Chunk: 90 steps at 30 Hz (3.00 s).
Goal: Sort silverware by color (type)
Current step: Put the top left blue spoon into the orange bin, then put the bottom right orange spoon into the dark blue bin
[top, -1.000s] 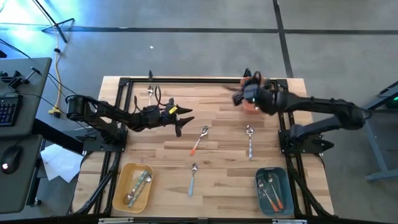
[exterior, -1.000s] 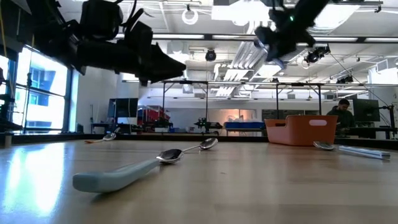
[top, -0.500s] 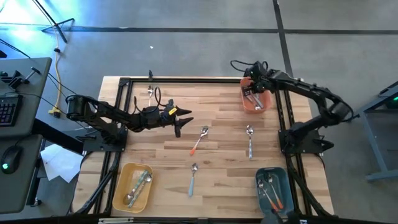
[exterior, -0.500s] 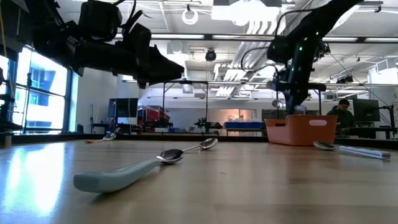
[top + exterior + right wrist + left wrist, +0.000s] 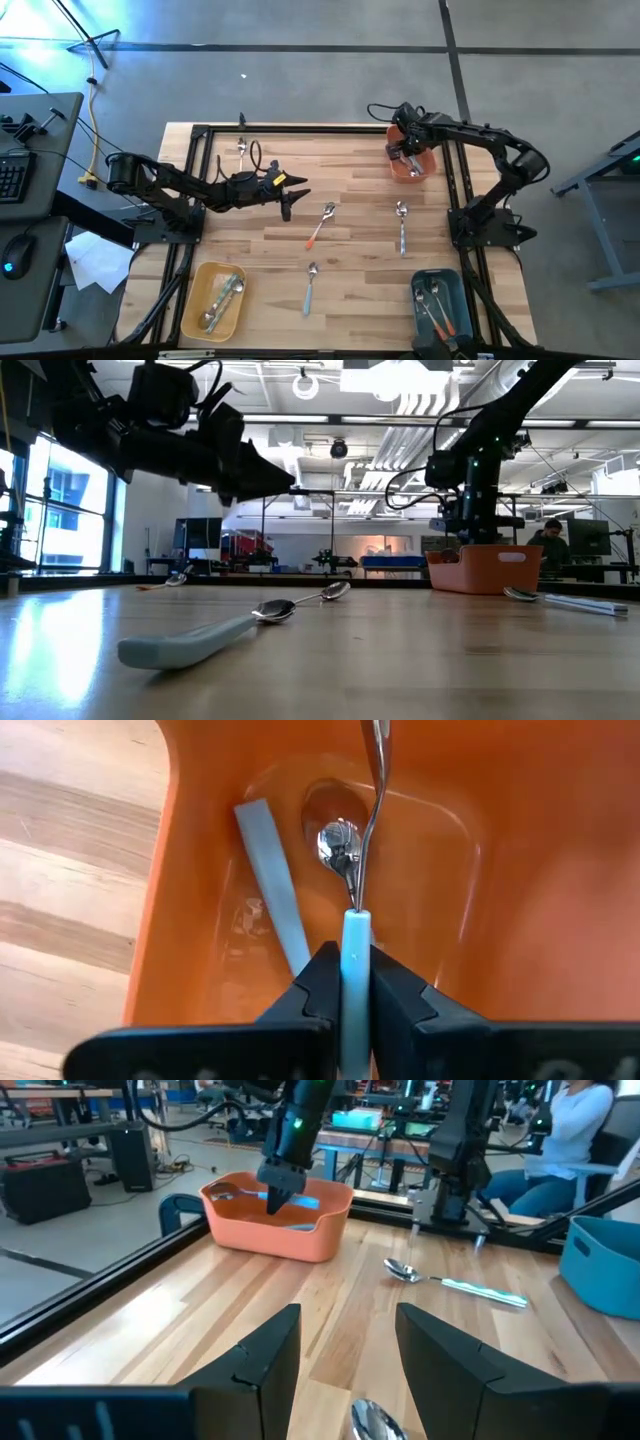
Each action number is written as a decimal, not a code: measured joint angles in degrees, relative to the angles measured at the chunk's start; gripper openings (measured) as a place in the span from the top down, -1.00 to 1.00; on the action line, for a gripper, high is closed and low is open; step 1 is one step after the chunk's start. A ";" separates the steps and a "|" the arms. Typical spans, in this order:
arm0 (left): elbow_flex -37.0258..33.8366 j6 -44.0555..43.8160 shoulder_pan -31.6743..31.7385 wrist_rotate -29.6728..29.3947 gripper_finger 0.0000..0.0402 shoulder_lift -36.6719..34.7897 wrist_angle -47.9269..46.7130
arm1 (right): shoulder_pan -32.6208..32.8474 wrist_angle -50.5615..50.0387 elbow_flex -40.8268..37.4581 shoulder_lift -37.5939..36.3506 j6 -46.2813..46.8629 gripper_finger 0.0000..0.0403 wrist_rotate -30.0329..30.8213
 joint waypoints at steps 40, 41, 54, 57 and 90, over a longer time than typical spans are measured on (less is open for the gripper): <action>6.45 -3.80 -10.40 -2.76 0.31 1.57 -25.23 | 29.68 3.35 -9.38 -25.42 -2.10 0.97 14.26; 6.67 -3.70 -10.74 -3.12 0.30 2.26 -25.27 | 32.30 6.18 -10.81 -26.40 -2.20 0.95 14.21; -3.33 -7.28 -9.79 -7.46 0.51 2.05 -14.45 | 47.52 41.30 -14.45 -11.17 -17.21 0.47 1.80; -7.17 -7.46 -9.64 -7.51 0.60 2.05 -6.58 | 46.64 40.95 -9.44 -4.14 -22.39 0.30 -2.84; -12.13 -4.87 -9.62 -7.69 0.77 1.79 0.59 | 45.03 6.19 29.59 31.15 -46.93 0.72 -17.12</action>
